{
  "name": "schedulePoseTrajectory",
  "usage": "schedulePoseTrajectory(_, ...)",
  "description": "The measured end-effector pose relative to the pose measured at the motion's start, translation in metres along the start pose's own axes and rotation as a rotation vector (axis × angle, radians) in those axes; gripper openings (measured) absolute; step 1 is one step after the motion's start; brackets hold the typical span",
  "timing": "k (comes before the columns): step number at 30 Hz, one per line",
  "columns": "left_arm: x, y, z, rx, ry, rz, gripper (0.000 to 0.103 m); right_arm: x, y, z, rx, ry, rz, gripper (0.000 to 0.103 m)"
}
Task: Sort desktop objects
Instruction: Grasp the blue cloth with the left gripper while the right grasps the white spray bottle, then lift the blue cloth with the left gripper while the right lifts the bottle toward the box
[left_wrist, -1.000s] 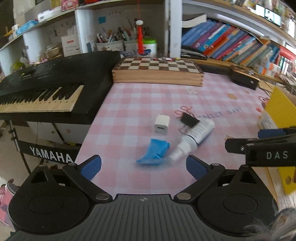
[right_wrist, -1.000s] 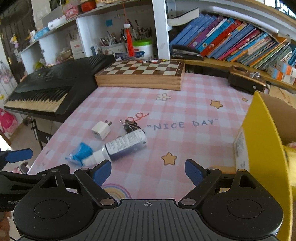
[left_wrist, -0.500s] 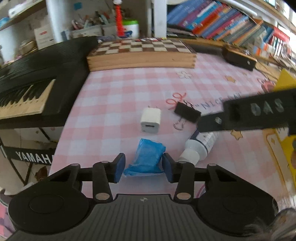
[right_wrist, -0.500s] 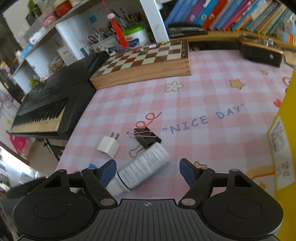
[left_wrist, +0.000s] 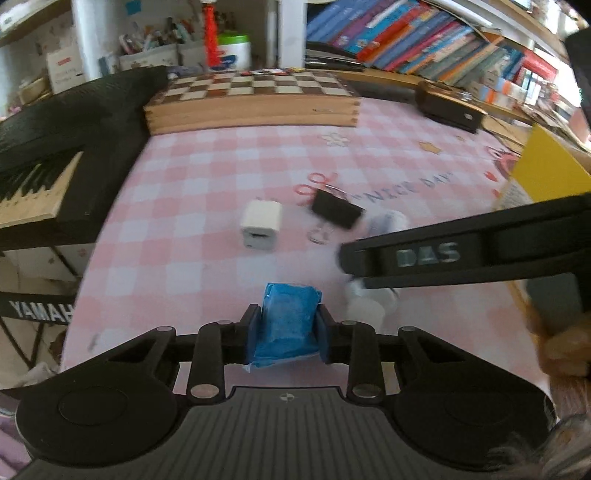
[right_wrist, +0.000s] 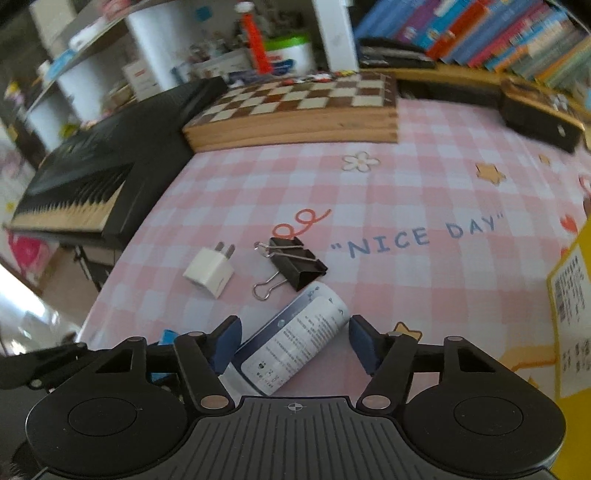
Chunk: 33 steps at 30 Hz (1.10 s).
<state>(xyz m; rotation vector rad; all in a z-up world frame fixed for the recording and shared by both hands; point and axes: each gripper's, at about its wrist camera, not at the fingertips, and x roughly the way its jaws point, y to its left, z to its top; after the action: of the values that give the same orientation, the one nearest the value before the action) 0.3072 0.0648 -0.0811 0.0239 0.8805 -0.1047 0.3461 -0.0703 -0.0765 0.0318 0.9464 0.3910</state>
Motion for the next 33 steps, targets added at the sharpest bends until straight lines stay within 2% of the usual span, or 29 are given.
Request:
schedulePoseTrajectory(6,-0.007,-0.018,-0.006,0.03,0.006,-0.055,0.028,-0.004,0.005,-0.012,-0.087,0.033,-0.023,0.057)
schedulePoseTrajectory(8,-0.01,-0.016,-0.007,0.021,-0.002,-0.046,0.028,-0.006,0.004,-0.018,-0.114,0.026,-0.029,0.05)
schedulePoseTrajectory(10,-0.012,-0.01,-0.009,-0.005,0.002,-0.036,0.027,-0.008,0.002,-0.02,-0.12,0.021,-0.031,0.035)
schedulePoseTrajectory(11,-0.013,-0.007,-0.009,-0.02,0.003,-0.032,0.027,-0.009,0.002,-0.021,-0.128,0.02,-0.032,0.033)
schedulePoseTrajectory(15,-0.022,0.007,-0.011,-0.08,-0.005,-0.016,0.027,-0.011,0.001,-0.022,-0.144,0.02,-0.024,0.032)
schedulePoseTrajectory(20,-0.042,0.015,-0.012,-0.142,-0.044,-0.02,0.027,-0.026,-0.005,-0.024,-0.081,0.012,0.01,0.032)
schedulePoseTrajectory(25,-0.065,0.015,-0.01,-0.161,-0.097,-0.038,0.027,-0.052,-0.007,-0.025,-0.063,-0.028,0.024,0.032)
schedulePoseTrajectory(33,-0.106,0.011,-0.01,-0.156,-0.191,-0.067,0.026,-0.1,0.006,-0.03,-0.106,-0.126,0.031,0.032)
